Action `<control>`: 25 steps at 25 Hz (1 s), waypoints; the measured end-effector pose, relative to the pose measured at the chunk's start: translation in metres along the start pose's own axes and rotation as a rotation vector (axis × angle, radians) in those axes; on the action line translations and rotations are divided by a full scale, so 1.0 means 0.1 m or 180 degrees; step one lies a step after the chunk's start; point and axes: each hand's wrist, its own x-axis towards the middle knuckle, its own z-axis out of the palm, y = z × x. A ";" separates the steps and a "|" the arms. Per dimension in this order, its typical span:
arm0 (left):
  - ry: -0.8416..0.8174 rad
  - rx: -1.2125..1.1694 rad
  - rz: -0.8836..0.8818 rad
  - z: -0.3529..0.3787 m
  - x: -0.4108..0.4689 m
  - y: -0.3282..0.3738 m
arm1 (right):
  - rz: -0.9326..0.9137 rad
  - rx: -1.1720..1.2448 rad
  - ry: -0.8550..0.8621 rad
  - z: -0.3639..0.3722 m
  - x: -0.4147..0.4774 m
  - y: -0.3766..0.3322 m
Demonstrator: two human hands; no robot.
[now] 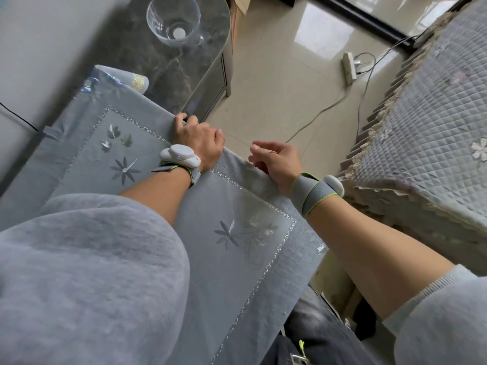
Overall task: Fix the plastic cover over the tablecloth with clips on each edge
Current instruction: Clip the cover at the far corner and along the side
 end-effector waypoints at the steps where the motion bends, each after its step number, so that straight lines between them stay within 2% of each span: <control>1: 0.0008 -0.0005 -0.0004 0.00 0.00 0.00 | -0.0113 -0.0131 0.0022 0.01 -0.03 0.02; 10: 0.0055 -0.0042 -0.0006 -0.02 -0.01 0.00 | -0.0671 -0.1483 0.0370 -0.01 0.02 0.11; 13: 0.0082 -0.0062 -0.0010 0.00 -0.01 0.00 | -0.0803 -0.1707 0.0347 -0.02 -0.01 0.07; 18: 0.0140 -0.0069 -0.0027 0.03 0.01 -0.04 | -0.1401 -0.2243 0.0418 -0.08 -0.12 0.13; 25: 0.0129 -0.0100 -0.0029 0.03 0.00 -0.03 | -0.1627 -0.2736 0.0177 -0.11 -0.09 0.10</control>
